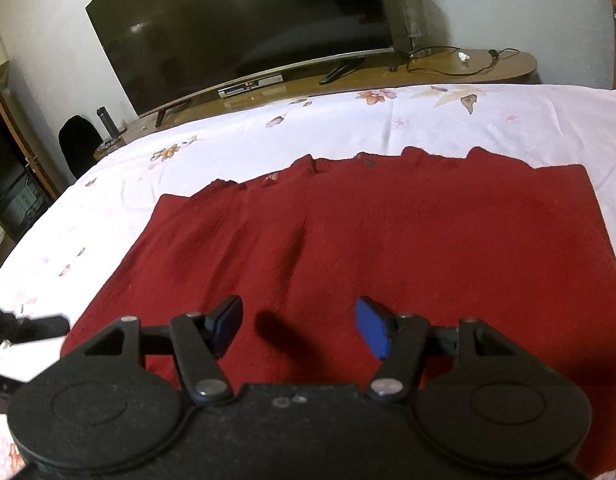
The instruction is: Fold small clothes
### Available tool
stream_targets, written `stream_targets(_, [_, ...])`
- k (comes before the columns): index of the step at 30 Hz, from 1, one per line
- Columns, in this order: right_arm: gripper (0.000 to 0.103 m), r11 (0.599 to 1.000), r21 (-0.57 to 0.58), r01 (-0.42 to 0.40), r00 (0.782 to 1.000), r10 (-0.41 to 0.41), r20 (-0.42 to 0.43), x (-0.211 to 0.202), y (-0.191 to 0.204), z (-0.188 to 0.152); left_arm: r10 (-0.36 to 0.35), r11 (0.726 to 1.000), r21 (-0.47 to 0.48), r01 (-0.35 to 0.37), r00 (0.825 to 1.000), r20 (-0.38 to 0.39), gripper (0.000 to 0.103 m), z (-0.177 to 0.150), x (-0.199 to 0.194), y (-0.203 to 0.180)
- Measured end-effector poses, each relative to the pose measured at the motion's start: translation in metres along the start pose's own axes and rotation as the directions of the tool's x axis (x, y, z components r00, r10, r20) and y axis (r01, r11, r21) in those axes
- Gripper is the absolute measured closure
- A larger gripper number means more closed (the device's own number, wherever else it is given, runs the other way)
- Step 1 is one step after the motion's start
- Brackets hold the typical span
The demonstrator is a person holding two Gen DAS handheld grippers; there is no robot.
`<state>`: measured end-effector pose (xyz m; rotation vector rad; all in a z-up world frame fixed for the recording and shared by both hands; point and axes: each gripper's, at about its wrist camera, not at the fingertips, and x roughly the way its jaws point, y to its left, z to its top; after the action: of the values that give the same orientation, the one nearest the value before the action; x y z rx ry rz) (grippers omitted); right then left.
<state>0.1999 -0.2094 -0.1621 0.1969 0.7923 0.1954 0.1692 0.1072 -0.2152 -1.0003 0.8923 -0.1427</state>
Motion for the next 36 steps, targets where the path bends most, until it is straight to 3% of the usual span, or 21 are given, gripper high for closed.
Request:
stream_targets(4, [0.041,1.000,-0.004,0.002,1.000,-0.002,0.011,0.002,0.001,-0.001,-0.027,1.000,0.007,0.026,0.999,0.046,0.020,0.003,0.012,-0.006])
stream_targets(5, [0.041,1.000,-0.003,0.002,1.000,-0.002,0.012,0.003,0.000,-0.001,-0.032,0.999,0.011,0.031,0.998,0.057,0.025,0.004,0.015,-0.008])
stream_targets(6, [0.041,1.000,-0.001,0.003,1.000,-0.003,0.014,0.005,0.000,-0.001,-0.032,0.999,0.016,0.030,0.997,0.068,0.052,0.005,0.018,-0.009])
stream_targets(8, [0.041,1.000,-0.002,0.008,1.000,-0.008,0.023,0.006,-0.001,-0.001,-0.006,1.000,0.005,0.006,0.998,0.055,0.083,0.007,0.026,-0.006])
stream_targets(11, [0.042,1.000,-0.008,0.014,1.000,-0.013,0.026,0.008,-0.002,0.001,0.009,1.000,-0.005,-0.008,0.997,0.071,0.085,0.006,0.027,-0.005])
stream_targets(14, [0.045,0.999,-0.032,0.025,0.999,-0.024,0.024,0.010,-0.002,0.003,0.019,0.997,0.076,-0.027,0.994,0.103,0.085,0.004,0.019,-0.023])
stream_targets(16, [0.048,0.999,-0.033,0.029,0.999,-0.029,0.025,0.010,-0.004,0.005,0.002,0.990,0.138,-0.020,0.992,0.126,0.093,0.004,0.013,-0.037])
stream_targets(18, [0.050,0.999,-0.022,0.044,0.998,-0.043,0.045,0.007,-0.008,0.007,-0.030,0.975,0.221,-0.003,0.989,0.147,0.093,0.001,0.006,-0.056])
stream_targets(20, [0.050,0.997,-0.009,0.082,0.995,-0.081,0.063,0.005,-0.014,0.006,-0.069,0.949,0.315,0.018,0.986,0.151,0.093,-0.003,0.004,-0.080])
stream_targets(22, [0.051,0.995,-0.017,0.102,0.995,-0.102,0.020,0.012,-0.021,0.003,-0.114,0.917,0.396,0.056,0.986,0.126,0.093,-0.009,0.008,-0.107])
stream_targets(26, [0.052,0.996,0.081,0.031,0.999,-0.034,0.035,-0.004,-0.038,0.012,-0.171,0.854,0.506,0.124,0.984,0.047,0.093,-0.029,0.030,-0.154])
stream_targets(28, [0.052,0.983,0.185,-0.021,0.998,0.011,0.055,-0.019,-0.060,0.017,-0.185,0.804,0.574,0.156,0.983,-0.006,0.093,-0.048,0.046,-0.179])
stream_targets(32, [0.048,0.941,0.332,-0.072,0.994,0.039,0.104,-0.052,-0.111,0.021,-0.144,0.743,0.636,0.211,0.977,-0.156,0.093,-0.093,0.087,-0.204])
stream_targets(36, [0.046,0.882,0.448,-0.143,0.987,0.093,0.132,-0.073,-0.157,0.015,-0.026,0.685,0.706,0.180,0.974,-0.223,0.093,-0.129,0.114,-0.207])
